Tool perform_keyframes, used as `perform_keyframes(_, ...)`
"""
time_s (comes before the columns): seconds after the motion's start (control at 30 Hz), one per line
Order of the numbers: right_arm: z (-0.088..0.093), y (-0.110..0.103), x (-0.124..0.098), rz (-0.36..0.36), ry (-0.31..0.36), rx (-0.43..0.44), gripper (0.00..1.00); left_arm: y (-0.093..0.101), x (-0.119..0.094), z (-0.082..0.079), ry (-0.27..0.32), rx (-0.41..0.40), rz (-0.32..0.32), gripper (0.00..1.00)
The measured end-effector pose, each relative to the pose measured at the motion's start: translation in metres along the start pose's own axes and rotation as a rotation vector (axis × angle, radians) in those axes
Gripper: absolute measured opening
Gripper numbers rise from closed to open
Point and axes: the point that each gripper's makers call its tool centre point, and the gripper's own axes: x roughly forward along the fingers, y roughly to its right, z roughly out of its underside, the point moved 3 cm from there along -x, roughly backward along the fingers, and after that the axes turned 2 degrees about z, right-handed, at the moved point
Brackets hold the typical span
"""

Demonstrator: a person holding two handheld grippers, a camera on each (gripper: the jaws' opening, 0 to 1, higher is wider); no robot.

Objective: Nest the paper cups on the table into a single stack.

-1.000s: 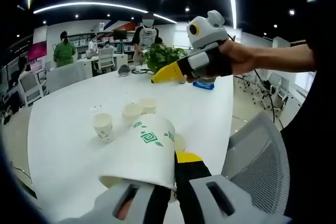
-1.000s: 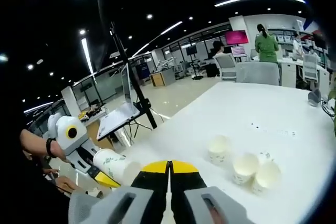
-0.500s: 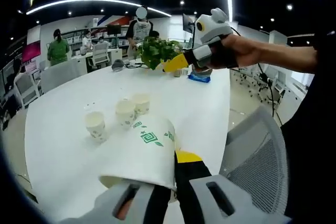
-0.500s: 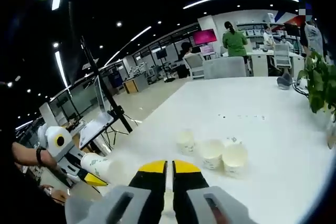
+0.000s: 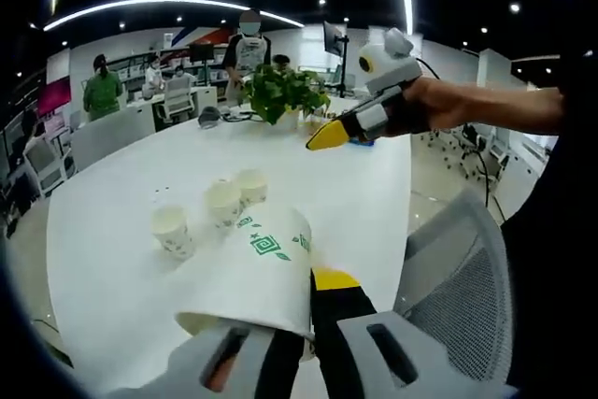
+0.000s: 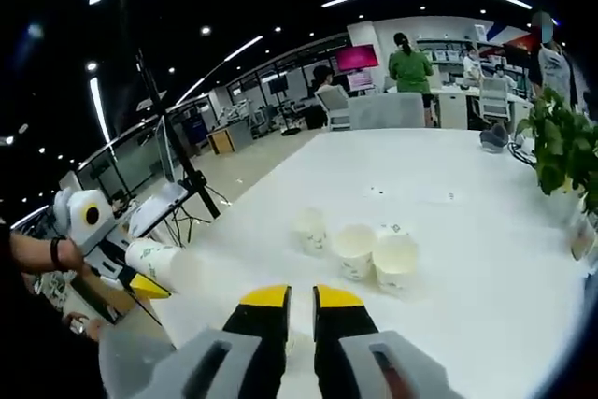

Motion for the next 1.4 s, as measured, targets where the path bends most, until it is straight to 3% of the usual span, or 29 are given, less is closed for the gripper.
perform_keyframes(0.47, 0.026, 0.013, -0.005, 0.048, -0.065, 0.057, 0.16, -0.004, 0.0, 0.0, -0.025, 0.003, -0.017, 0.0)
perform_keyframes(0.73, 0.031, 0.027, -0.002, 0.078, -0.109, 0.121, 0.19, -0.005, 0.003, -0.003, -0.018, -0.005, -0.024, 0.0)
perform_keyframes(0.83, 0.032, 0.023, -0.005, 0.083, -0.111, 0.133, 0.19, -0.007, 0.004, -0.003, -0.025, 0.003, -0.021, 0.0)
perform_keyframes(1.4, 0.048, 0.019, -0.008, 0.117, -0.171, 0.121, 0.2, -0.006, 0.022, -0.009, -0.143, 0.082, 0.044, 0.0)
